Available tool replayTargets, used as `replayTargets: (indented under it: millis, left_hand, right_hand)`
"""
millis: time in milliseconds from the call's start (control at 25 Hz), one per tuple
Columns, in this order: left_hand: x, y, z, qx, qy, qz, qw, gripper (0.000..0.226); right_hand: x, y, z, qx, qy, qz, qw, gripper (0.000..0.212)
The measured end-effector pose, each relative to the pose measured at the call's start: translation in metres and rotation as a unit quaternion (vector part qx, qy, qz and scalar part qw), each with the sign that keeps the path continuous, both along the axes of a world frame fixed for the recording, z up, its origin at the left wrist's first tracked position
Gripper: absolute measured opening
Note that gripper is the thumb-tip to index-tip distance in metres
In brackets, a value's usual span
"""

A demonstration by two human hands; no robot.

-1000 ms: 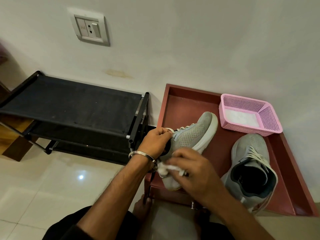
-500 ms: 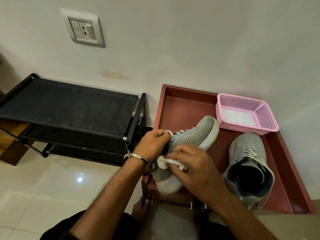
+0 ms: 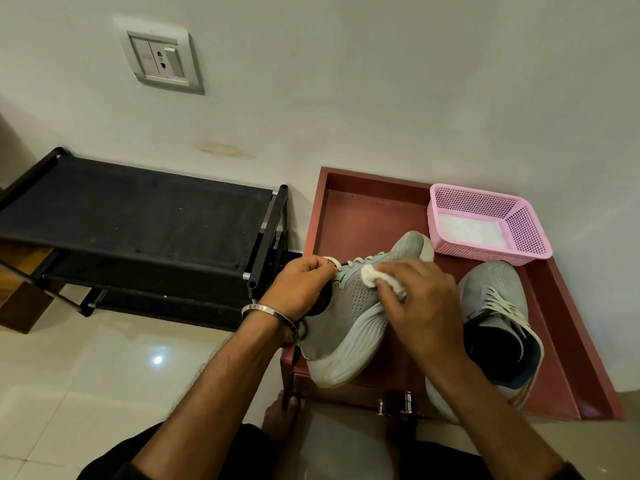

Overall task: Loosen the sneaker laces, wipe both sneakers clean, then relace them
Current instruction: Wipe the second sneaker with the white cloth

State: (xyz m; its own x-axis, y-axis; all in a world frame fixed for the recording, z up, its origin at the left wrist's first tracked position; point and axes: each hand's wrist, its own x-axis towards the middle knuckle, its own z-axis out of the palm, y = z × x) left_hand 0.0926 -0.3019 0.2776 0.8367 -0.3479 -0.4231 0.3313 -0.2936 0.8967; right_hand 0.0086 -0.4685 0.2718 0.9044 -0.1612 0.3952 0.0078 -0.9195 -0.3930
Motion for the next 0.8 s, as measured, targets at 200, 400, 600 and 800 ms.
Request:
replayTargets:
  millis: [200, 400, 600, 800]
  left_hand:
    - [0.0, 0.002, 0.002, -0.037, 0.011, 0.002, 0.999, 0.013]
    - [0.001, 0.002, 0.002, -0.051, 0.015, -0.014, 0.998, 0.019]
    - [-0.002, 0.002, 0.002, -0.055, 0.028, -0.007, 0.998, 0.02]
    - [-0.001, 0.001, 0.004, -0.069, 0.033, -0.005, 0.997, 0.016]
  right_hand:
    - [-0.012, 0.034, 0.001, 0.094, 0.006, 0.07, 0.993, 0.021]
    - [-0.004, 0.023, -0.001, 0.057, -0.004, 0.147, 0.987, 0.019]
    - [-0.018, 0.044, -0.001, 0.047, 0.02, 0.221, 0.974, 0.021]
    - [0.006, 0.012, -0.006, 0.037, -0.032, 0.121, 0.991, 0.017]
